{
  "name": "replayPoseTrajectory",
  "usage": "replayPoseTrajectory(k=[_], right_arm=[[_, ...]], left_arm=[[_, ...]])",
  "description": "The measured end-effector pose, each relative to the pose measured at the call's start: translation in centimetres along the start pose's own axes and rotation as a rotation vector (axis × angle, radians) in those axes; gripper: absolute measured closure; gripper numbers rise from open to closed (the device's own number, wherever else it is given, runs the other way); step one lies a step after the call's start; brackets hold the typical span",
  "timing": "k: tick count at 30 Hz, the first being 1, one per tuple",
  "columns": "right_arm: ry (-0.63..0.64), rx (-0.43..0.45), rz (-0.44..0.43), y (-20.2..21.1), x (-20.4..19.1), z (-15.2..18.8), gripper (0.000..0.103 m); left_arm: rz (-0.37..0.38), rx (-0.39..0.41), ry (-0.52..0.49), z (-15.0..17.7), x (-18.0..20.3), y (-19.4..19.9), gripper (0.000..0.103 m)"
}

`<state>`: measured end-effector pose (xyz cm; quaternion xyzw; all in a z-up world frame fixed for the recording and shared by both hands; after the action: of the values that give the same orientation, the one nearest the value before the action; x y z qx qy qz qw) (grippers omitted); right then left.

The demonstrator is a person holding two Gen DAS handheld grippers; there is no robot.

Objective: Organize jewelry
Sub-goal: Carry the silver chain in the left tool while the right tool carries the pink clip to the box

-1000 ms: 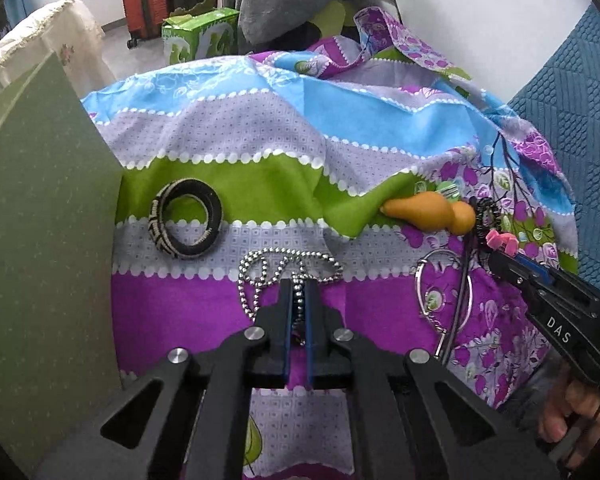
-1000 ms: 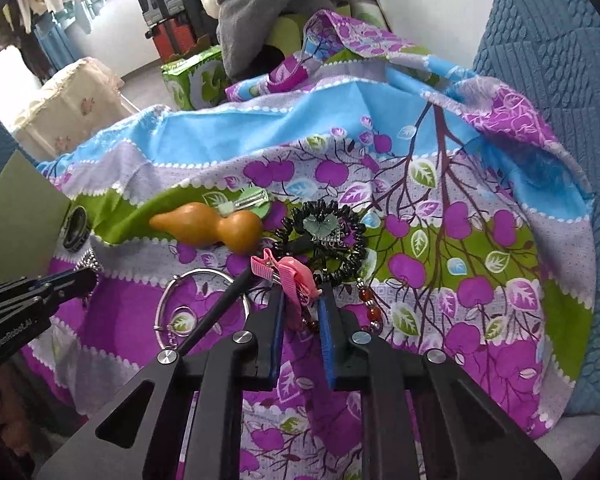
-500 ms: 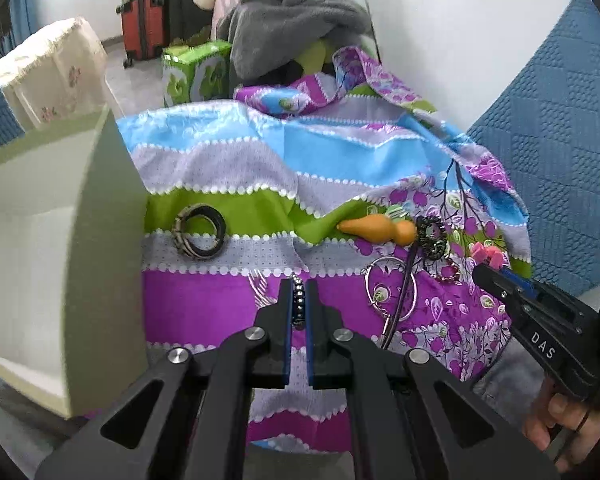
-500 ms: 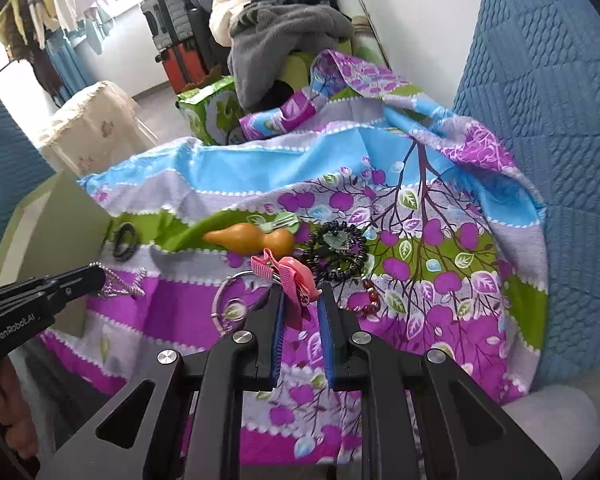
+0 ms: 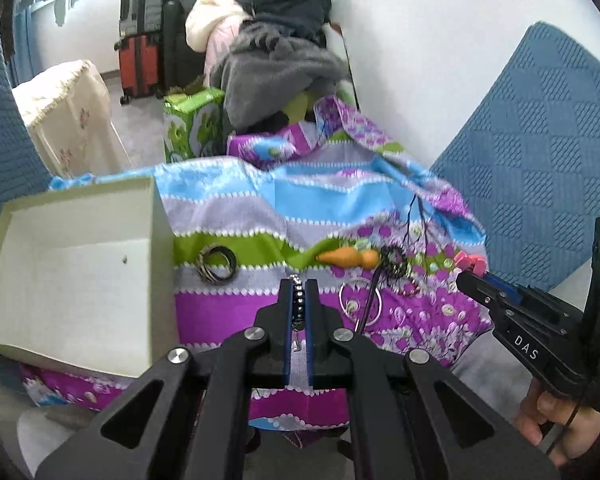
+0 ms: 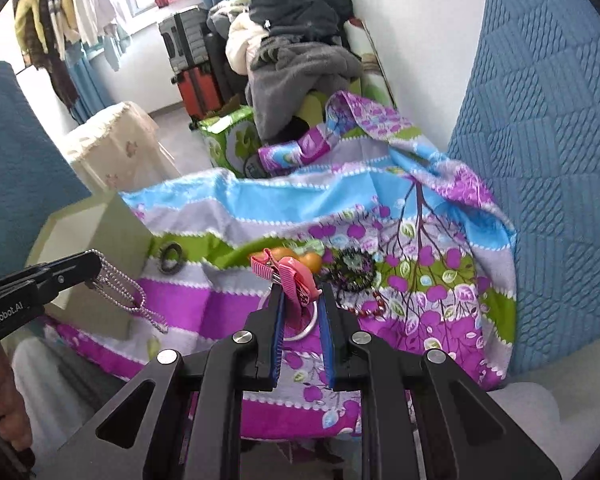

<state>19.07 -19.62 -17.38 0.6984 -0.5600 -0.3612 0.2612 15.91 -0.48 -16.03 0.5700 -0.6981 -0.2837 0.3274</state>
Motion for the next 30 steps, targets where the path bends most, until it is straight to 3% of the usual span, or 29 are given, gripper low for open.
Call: replayPoseTrajectory(k=[11,22,30], right_arm=[[0.034,0.096,-0.046,4.1,-5.2,-3.8,0.089],[0.117,0.182,-0.195,7.2,-13.4,-7.7,0.089],[0.204,0.204,-0.299,7.6,-19.8,-8.9,0.089]], left_arm=[[-0.043,0.11,-0.014,-3.1,-2.2,6.1,0.099],[-0.147,0.234,0.041,-4.9,-7.1,12.4,0.098],[-0.234,0.286,0.102,-4.2,-11.3,15.2,0.098]])
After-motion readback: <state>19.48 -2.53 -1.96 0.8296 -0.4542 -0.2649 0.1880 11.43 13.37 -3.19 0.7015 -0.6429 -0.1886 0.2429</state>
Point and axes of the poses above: each gripper's, at about its wrist camera, not at the fingertips, and y roughly against the way its jaws point, x to its right, z to its underside, the point moved 2 cm from there along -y, roughly the way its jaws point, and after that the axes turned 10 degrees about -y, right-handed, at the moved point
